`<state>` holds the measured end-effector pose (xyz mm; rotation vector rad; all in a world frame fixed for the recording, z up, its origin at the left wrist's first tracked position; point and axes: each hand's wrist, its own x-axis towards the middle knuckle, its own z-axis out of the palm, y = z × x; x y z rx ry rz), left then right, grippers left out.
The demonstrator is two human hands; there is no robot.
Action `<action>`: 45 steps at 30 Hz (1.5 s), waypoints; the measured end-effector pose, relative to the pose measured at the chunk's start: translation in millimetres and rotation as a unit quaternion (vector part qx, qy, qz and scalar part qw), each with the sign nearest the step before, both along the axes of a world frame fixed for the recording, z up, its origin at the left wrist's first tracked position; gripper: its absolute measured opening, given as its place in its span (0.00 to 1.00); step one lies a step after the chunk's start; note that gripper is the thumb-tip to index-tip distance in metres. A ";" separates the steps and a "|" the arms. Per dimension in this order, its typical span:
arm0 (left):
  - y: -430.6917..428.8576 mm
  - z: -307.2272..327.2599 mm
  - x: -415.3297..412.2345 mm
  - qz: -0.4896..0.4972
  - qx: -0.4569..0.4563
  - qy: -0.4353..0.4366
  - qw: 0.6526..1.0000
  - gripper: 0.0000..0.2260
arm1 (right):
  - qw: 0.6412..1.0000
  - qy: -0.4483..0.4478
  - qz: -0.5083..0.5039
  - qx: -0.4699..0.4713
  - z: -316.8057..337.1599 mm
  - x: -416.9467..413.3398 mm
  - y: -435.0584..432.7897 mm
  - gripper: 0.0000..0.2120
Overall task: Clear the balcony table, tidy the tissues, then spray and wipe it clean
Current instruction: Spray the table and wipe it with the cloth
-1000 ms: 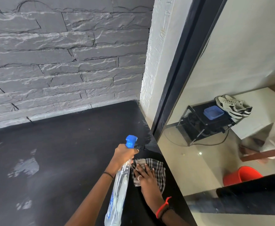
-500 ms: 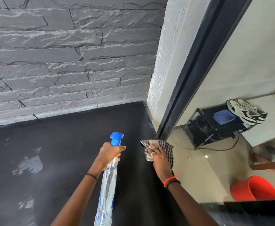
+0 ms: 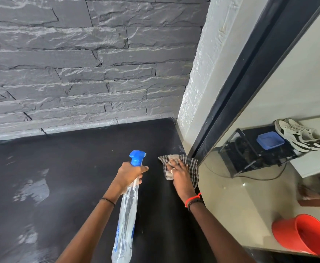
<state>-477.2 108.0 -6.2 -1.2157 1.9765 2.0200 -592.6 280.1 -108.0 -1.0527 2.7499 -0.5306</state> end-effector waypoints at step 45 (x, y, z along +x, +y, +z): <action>-107.2 0.6 59.2 0.156 -0.002 0.034 0.987 0.09 | 0.988 0.028 -0.131 0.077 14.7 -137.7 -154.8 0.18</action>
